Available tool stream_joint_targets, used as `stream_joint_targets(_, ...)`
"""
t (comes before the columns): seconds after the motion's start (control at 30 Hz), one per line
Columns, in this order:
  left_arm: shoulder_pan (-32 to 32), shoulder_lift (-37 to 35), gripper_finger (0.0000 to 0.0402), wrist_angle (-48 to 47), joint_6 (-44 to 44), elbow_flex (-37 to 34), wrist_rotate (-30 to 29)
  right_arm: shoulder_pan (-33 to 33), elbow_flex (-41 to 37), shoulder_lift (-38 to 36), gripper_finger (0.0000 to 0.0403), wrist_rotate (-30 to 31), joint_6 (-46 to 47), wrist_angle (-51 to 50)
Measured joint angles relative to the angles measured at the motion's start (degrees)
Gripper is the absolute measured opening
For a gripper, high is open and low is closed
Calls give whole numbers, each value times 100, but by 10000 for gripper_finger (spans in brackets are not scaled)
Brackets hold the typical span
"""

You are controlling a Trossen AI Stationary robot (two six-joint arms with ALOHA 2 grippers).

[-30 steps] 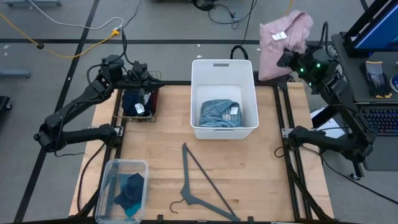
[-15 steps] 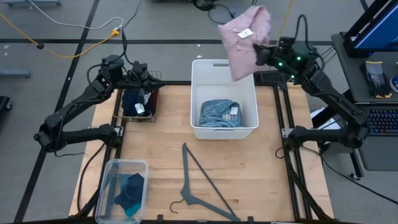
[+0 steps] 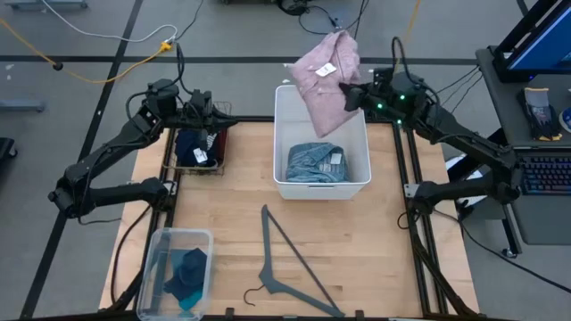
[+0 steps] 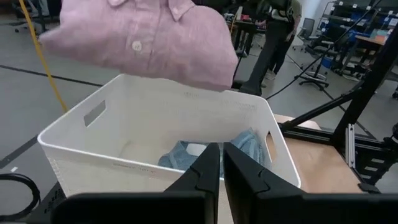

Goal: Pick & Place Cloths
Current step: Put the pink polo shirt into the white laundry bin

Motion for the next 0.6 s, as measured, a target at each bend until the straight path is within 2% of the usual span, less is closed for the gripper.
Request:
stream_joint_targets(0.17,-140,-53,21,184,-43,-208,-40,312,0,81,36,554,146,-211)
stream_joint_targets(0.43,-504,-630,21,1724,-877,-1397,-1000,814,0,254,36,1389,444,-427)
stream_joint_targets(0.6,-705,-1101,21,1846,-1106,-1904,-1371,1071,0,502,36,1578,695,-452)
